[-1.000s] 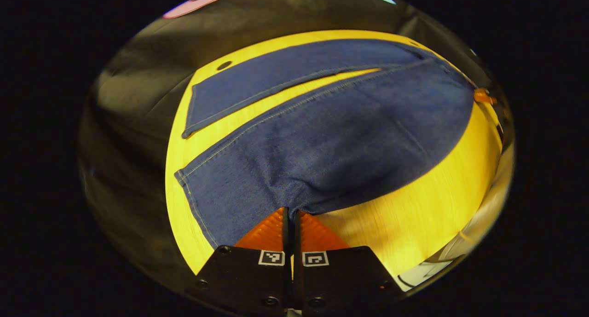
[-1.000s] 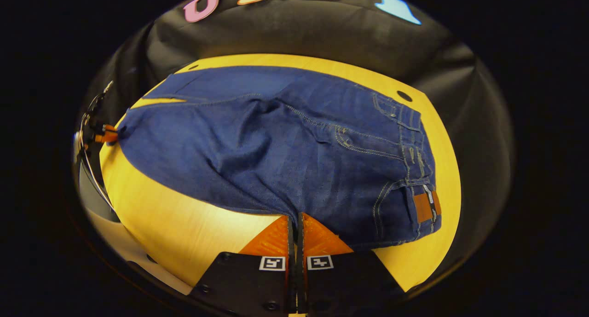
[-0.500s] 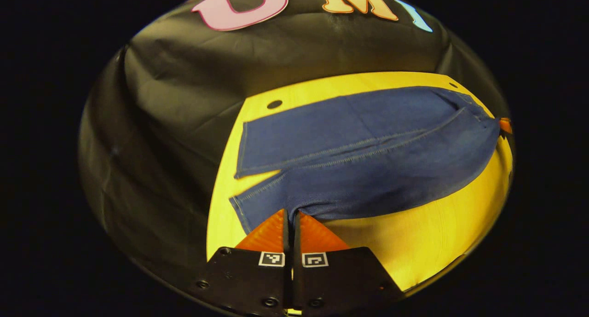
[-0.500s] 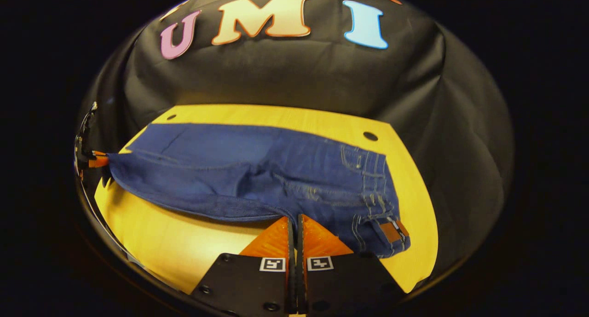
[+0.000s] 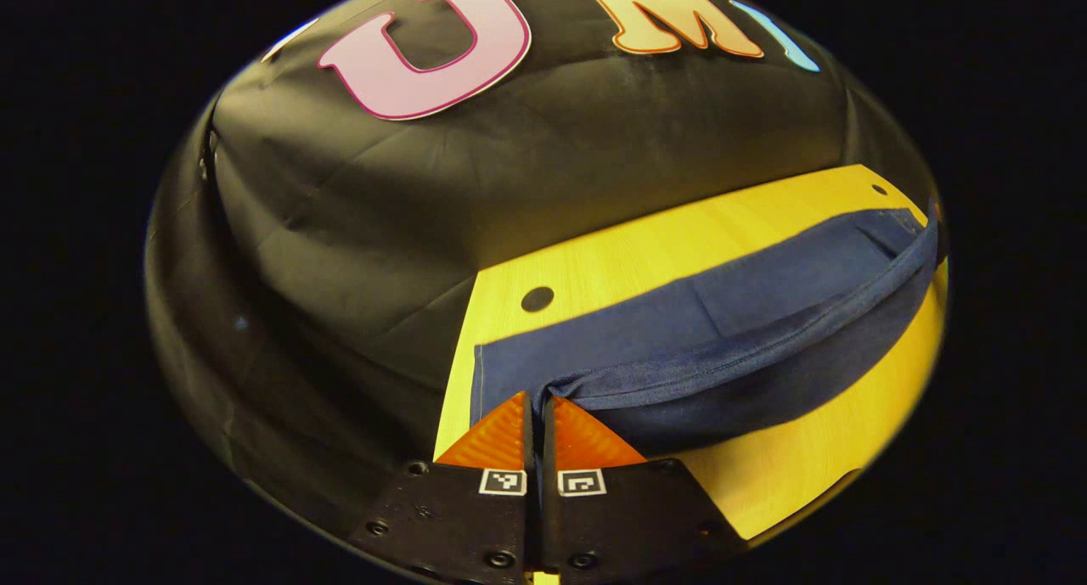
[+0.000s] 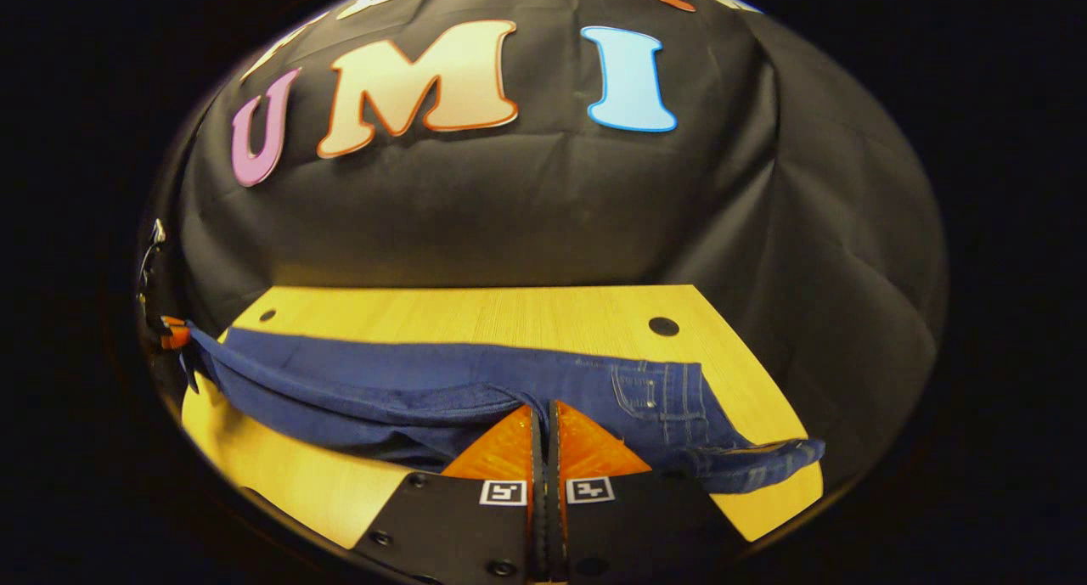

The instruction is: Grasp the waist and the cuffs of the jeans and fold them to make the two legs overlap; first hold the waist and fold one-third of the jeans toward the cuffs, then hold the cuffs and fold the remaining one-third in the same direction to finish folding.

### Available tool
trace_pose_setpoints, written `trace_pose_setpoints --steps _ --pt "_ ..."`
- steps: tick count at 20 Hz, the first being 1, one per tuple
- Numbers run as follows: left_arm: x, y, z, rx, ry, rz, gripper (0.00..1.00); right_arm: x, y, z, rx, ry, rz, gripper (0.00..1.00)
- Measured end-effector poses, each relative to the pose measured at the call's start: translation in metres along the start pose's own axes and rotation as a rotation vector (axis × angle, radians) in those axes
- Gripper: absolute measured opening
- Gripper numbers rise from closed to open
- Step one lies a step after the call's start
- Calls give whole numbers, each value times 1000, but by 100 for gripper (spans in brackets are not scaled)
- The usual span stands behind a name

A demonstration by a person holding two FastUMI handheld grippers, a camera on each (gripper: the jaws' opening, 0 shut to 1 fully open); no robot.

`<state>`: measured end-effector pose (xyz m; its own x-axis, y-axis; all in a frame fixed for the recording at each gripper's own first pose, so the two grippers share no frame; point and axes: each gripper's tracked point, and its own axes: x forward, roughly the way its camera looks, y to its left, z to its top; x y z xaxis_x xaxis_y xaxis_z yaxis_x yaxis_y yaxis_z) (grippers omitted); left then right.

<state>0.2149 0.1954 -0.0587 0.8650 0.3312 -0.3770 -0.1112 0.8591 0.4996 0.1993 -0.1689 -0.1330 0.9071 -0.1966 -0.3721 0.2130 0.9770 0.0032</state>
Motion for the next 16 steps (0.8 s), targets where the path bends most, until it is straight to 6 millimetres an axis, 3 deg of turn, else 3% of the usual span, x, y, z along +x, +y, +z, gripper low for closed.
trace_pose_setpoints --steps 4,7,9,11,13,14,15,16 --pt "70 -14 11 62 -1 25 0 65 12 -2 185 -15 5 3" --pt "109 -34 6 98 0 46 0 113 16 -17 301 -24 -6 2" --pt "131 -43 2 89 -7 52 0 135 15 -32 343 -14 -12 2" --pt "140 -44 -3 81 -19 76 0 150 18 -45 373 7 -16 2" --pt "141 -42 -4 55 -37 88 1 147 20 -46 386 17 -9 2" --pt "141 -40 -2 41 -42 94 3 149 17 -47 384 20 -13 11" --pt "138 -42 -3 22 -47 85 9 149 15 -47 389 24 -2 10" --pt "136 -45 -3 -3 -54 59 27 150 14 -49 393 31 -3 17"
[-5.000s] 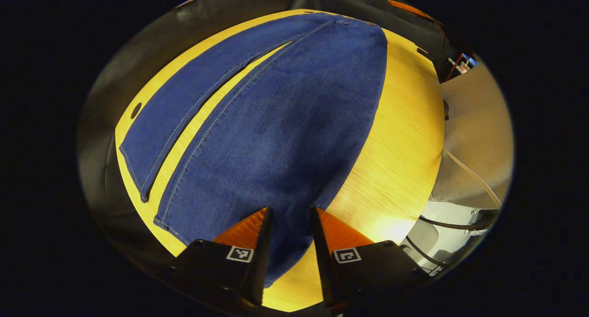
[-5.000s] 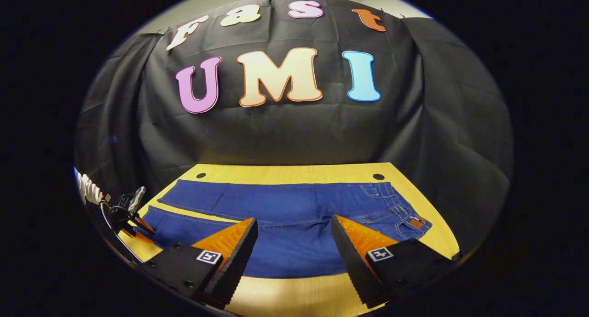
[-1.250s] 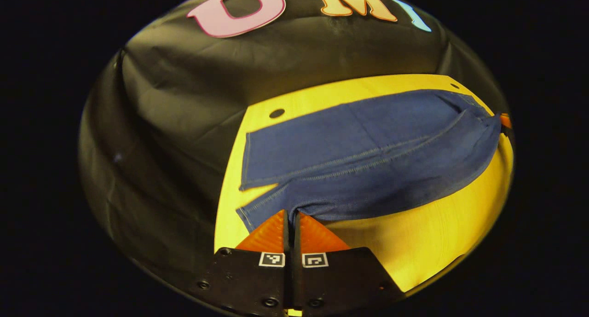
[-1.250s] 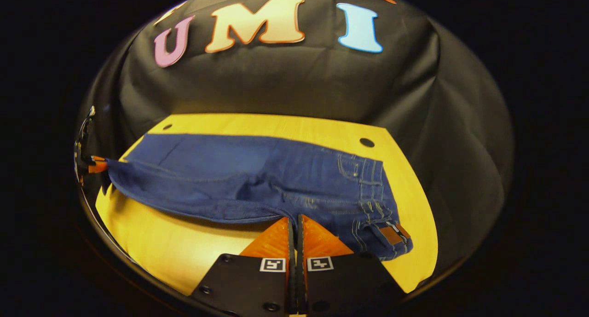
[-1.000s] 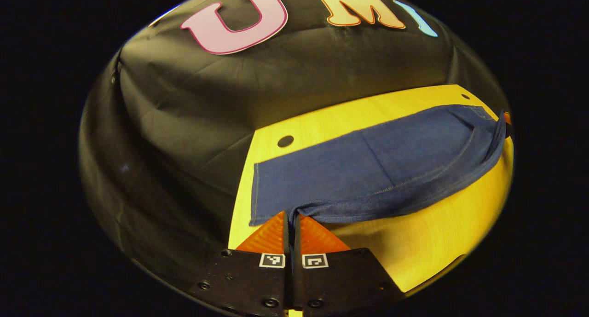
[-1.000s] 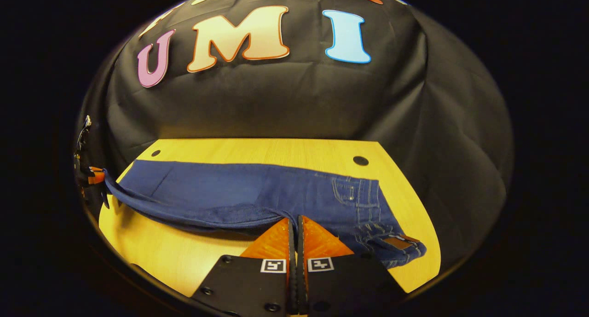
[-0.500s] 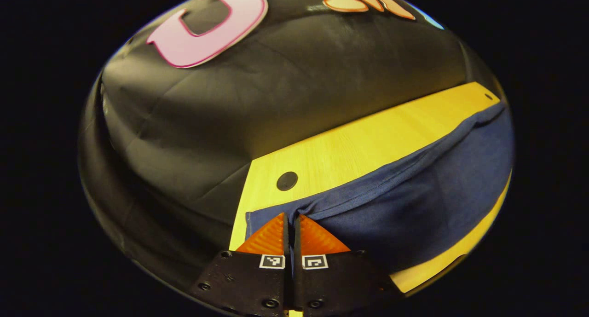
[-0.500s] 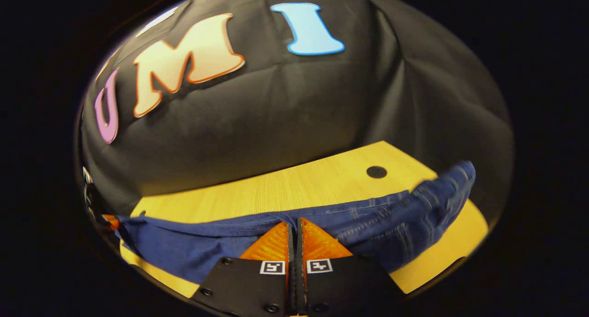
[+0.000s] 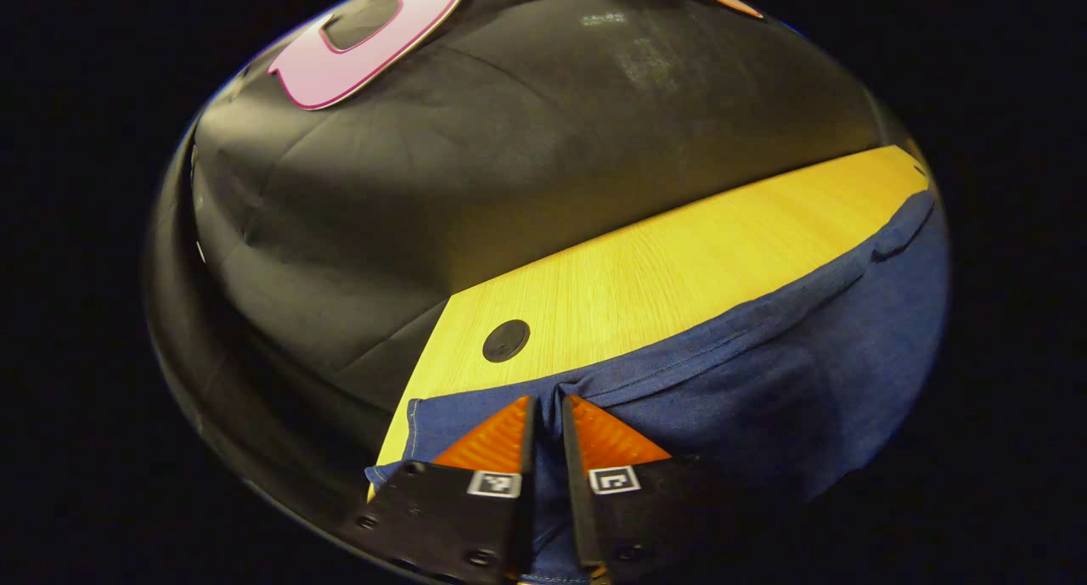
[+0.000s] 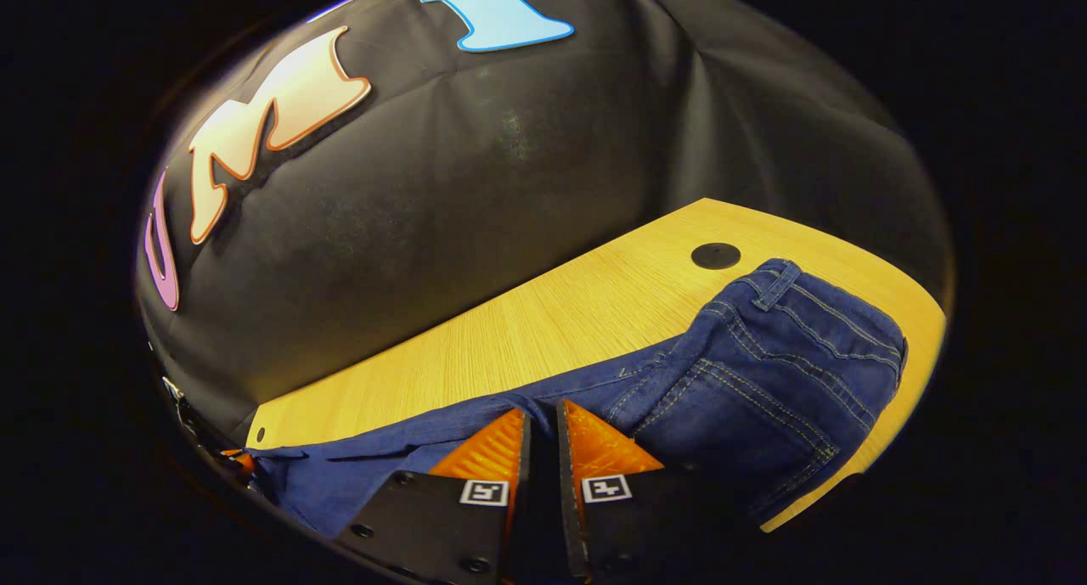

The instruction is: Grasp the waist and the cuffs of the jeans and fold them to make the two legs overlap; first hold the waist and fold one-third of the jeans toward the cuffs, then hold the cuffs and fold the remaining one-third in the same direction to finish folding.

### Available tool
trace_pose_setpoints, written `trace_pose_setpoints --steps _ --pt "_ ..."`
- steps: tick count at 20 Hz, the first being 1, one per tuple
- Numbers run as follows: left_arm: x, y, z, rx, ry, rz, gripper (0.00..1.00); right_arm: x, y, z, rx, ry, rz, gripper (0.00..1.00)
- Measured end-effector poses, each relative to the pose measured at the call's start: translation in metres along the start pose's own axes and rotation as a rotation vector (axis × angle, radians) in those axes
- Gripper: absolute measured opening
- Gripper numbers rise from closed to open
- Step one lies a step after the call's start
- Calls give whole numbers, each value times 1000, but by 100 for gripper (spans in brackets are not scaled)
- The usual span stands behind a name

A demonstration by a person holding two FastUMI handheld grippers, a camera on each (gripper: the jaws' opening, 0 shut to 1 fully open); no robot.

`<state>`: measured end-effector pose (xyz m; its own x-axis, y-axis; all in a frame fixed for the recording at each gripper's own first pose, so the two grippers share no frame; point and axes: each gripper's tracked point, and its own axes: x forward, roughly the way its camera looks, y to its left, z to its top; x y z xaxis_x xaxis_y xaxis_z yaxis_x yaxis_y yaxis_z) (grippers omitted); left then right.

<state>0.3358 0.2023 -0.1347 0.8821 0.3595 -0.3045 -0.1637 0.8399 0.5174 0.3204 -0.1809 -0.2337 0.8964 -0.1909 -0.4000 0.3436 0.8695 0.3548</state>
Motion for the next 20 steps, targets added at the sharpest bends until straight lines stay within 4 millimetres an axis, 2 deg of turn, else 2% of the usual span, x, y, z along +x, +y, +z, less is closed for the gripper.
trace_pose_setpoints --steps 1,4,5,6,7,9,13,16,18,20 --pt "-5 -12 1 -33 -5 -56 45 1 -1 1 1 -1 8 34" --pt "-21 -28 29 -118 -64 -110 100 -24 9 14 18 -5 52 83" --pt "-34 -29 42 -146 -97 -119 95 -33 5 23 5 -18 51 100" --pt "-43 -33 53 -171 -123 -136 95 -43 -1 32 -5 -31 40 96" --pt "-53 -35 62 -186 -139 -143 95 -53 -10 43 -6 -44 29 96" --pt "-74 -44 76 -216 -161 -161 95 -70 -40 63 8 -64 -15 96" --pt "-116 -62 96 -300 -191 -202 96 -91 -134 87 31 -97 -170 96" --pt "-142 -72 106 -320 -220 -214 95 -95 -185 85 64 -83 -240 96" --pt "-156 -74 105 -307 -219 -208 95 -91 -204 73 60 -49 -258 96" --pt "-167 -82 98 -297 -202 -207 95 -83 -214 61 55 -15 -258 96"
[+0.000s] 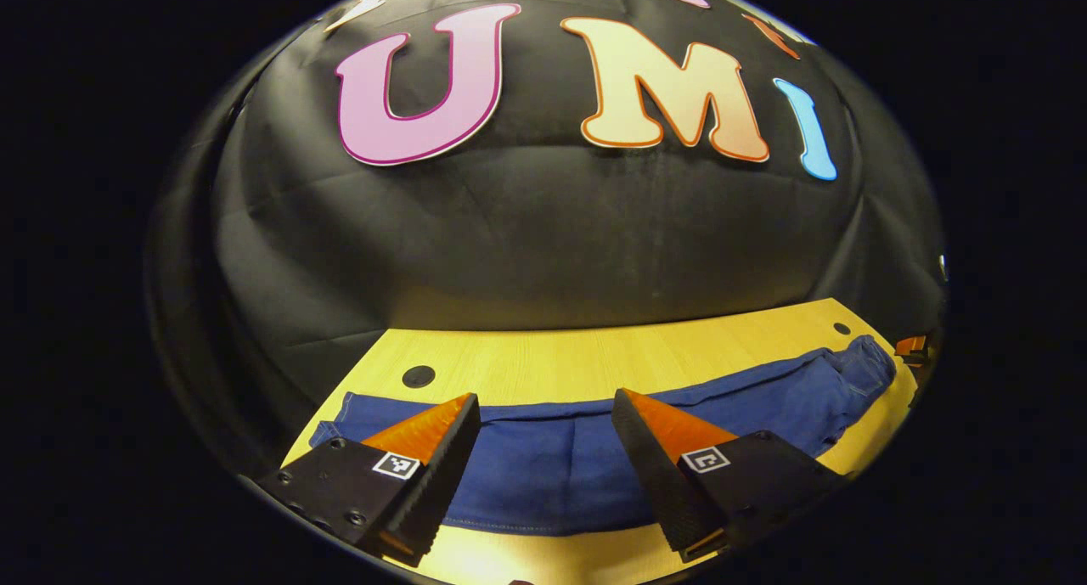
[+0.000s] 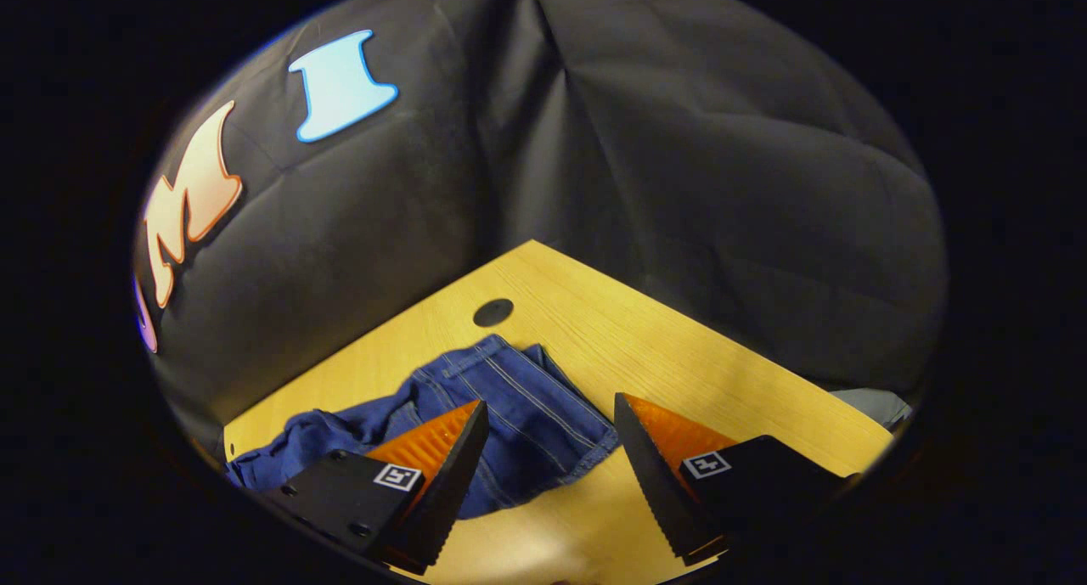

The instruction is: Grasp the waist and the cuffs of the jeans and fold them to make the two legs overlap; first hold the waist and fold one-third of the jeans toward the cuffs, then hold the cuffs and fold the remaining one-third in the same direction to finish folding.

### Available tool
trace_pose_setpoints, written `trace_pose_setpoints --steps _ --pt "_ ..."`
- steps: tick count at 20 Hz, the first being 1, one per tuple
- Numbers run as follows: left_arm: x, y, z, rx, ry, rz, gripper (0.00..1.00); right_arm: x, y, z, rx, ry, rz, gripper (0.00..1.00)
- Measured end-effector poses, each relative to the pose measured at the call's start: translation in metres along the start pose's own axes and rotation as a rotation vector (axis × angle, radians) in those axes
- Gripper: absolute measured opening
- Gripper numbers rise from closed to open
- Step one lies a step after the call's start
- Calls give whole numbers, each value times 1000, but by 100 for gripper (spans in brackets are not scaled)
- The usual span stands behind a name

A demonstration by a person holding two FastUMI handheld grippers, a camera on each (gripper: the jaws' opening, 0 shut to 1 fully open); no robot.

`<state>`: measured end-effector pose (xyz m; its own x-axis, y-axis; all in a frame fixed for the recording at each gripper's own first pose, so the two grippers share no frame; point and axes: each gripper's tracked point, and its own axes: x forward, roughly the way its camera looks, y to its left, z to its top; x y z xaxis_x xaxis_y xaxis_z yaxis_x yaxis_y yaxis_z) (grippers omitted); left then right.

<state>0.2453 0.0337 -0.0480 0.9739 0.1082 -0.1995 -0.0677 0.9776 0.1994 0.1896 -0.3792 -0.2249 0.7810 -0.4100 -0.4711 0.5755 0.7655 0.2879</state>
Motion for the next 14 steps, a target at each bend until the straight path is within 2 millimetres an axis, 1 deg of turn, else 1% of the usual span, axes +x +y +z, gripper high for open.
trace_pose_setpoints --steps 2,3,5,7,8,9,10,11,12,14 --pt "-11 -4 -11 -13 22 4 95 12 4 -10 -12 38 4 96" --pt "-16 -5 -14 -23 30 8 95 15 7 -12 -20 41 2 96" --pt "-24 -6 -18 -35 37 23 95 15 11 -12 -42 29 4 96" --pt "-28 -6 -16 -34 32 35 95 14 12 -17 -66 34 4 96" --pt "-30 -6 -14 -27 31 38 95 12 17 -19 -78 34 11 96" --pt "-32 -6 -12 -18 30 41 95 11 19 -17 -85 16 11 97" --pt "-32 -6 -11 -8 30 44 95 9 17 -20 -100 10 6 95" --pt "-33 -6 -11 -2 30 49 95 6 17 -21 -111 -2 10 86" --pt "-33 -6 -10 -3 31 54 95 3 18 -22 -117 -14 18 87" --pt "-34 -10 -12 -21 34 49 95 0 27 -26 -120 -24 41 76"
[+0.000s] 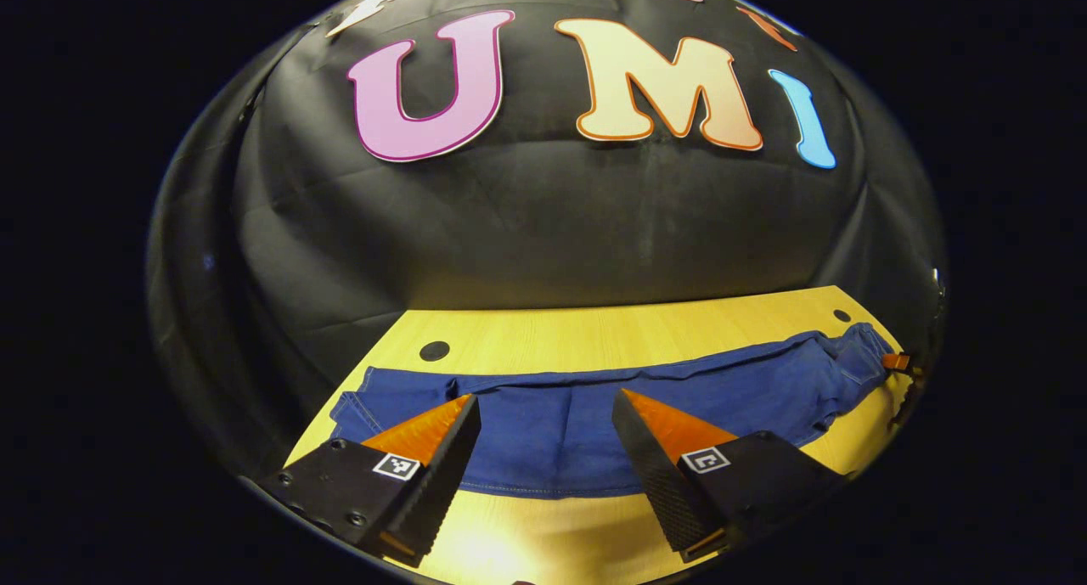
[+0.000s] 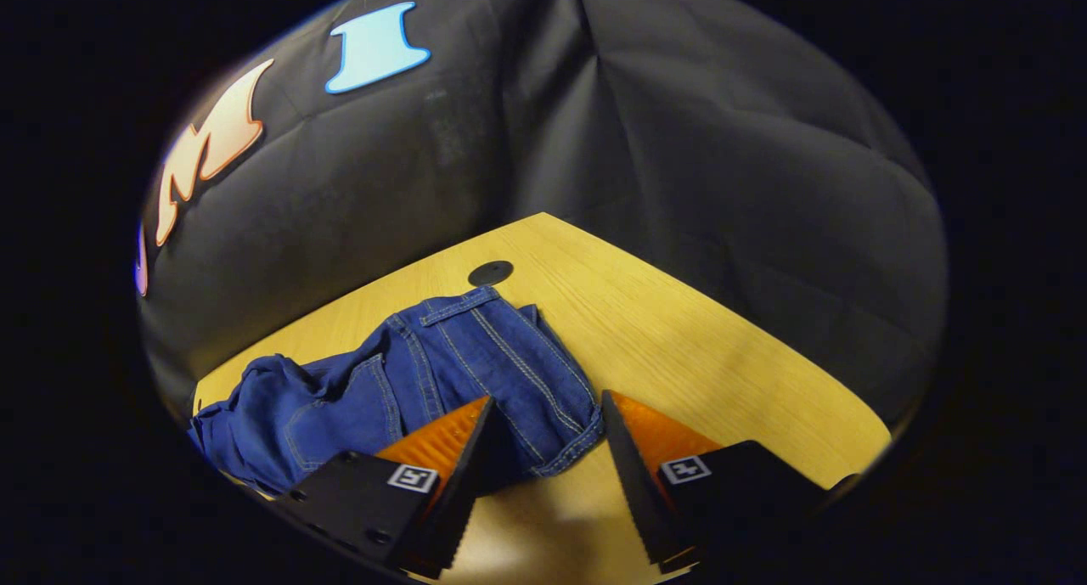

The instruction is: Grasp the waist and the cuffs of the jeans and fold them to make the two legs overlap; first hold the waist and fold one-third of the jeans toward the cuffs, then hold the cuffs and fold the remaining one-third in the same direction to finish folding.

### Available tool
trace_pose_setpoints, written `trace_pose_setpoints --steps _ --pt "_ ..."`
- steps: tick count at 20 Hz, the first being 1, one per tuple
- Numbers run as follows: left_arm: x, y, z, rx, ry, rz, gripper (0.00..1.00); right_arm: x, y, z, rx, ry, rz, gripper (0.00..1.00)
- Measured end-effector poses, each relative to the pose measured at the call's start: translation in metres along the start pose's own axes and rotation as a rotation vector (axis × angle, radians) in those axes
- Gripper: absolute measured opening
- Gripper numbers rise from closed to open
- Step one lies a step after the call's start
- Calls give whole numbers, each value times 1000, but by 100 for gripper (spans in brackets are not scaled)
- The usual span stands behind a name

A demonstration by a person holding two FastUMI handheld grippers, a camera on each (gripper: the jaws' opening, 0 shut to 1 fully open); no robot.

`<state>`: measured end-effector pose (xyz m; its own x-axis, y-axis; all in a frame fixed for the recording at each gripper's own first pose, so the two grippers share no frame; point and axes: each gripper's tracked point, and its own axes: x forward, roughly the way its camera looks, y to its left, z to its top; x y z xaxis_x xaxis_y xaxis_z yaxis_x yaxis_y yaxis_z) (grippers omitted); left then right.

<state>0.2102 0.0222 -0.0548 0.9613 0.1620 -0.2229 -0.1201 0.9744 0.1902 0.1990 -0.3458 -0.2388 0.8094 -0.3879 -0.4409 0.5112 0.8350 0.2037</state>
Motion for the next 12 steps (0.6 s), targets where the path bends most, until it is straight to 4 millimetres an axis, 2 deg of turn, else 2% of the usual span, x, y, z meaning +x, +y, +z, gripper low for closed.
trace_pose_setpoints --steps 4,5,7,8,9,10,12 --pt "-3 -4 -4 -28 11 5 95 7 1 -8 80 24 29 40" --pt "-4 -4 -3 -33 7 5 95 10 -3 -7 111 18 25 38" --pt "-7 -4 -2 -35 5 9 95 9 -4 -4 126 10 27 24" --pt "-9 -2 -2 -32 6 15 95 10 -3 -2 130 1 28 23" --pt "-13 -1 -1 -30 7 19 95 6 -3 1 142 26 34 16" --pt "-15 0 1 -35 4 23 95 13 0 -1 164 42 38 14" --pt "-20 1 0 -52 4 19 95 10 -1 0 200 63 32 9"
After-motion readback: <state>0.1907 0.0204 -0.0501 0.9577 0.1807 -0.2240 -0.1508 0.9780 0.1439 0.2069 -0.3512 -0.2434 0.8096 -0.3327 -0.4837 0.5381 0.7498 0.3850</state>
